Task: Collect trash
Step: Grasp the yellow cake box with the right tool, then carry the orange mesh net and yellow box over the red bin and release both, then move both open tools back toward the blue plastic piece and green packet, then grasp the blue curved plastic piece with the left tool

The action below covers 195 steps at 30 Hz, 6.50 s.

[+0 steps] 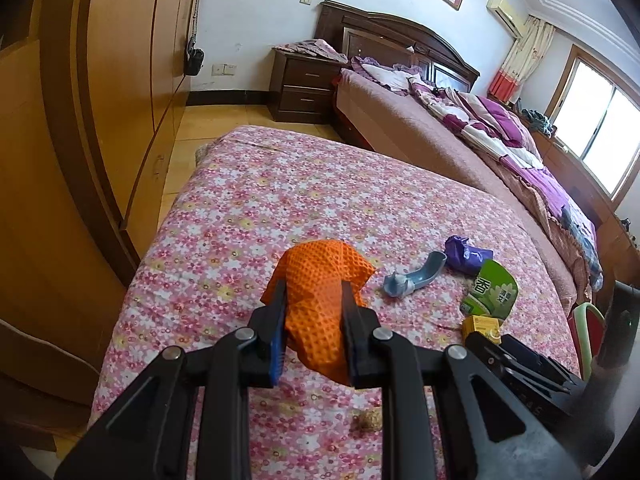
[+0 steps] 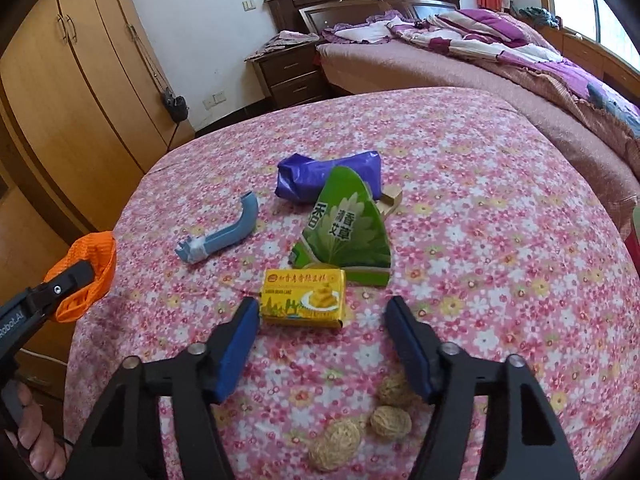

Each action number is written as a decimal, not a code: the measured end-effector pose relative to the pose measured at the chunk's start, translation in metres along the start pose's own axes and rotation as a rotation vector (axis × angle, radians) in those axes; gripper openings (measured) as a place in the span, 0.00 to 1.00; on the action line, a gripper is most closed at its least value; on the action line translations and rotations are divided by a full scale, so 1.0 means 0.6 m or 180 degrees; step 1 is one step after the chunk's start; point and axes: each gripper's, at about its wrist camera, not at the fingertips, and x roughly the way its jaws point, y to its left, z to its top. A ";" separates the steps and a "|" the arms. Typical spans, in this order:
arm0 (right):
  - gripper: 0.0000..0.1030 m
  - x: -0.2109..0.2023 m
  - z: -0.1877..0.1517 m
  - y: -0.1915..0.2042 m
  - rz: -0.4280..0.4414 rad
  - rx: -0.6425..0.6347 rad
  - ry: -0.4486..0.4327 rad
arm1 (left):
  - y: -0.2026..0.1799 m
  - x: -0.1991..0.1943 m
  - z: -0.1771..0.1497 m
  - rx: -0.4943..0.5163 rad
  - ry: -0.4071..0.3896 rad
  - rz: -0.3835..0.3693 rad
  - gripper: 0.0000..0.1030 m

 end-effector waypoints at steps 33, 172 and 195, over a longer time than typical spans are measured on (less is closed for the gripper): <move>0.44 -0.191 -0.057 -0.112 0.0089 0.0391 -0.0481 | -0.116 -0.047 -0.049 0.0273 0.0034 -0.0494 0.22; 0.73 -0.184 0.019 -0.214 -0.0069 0.0811 -0.0645 | -0.120 0.085 0.071 0.0919 0.0303 -0.0190 0.48; 0.75 -0.113 0.022 -0.226 0.0059 0.0846 -0.0424 | -0.168 0.178 0.019 0.1197 0.0764 -0.0346 0.18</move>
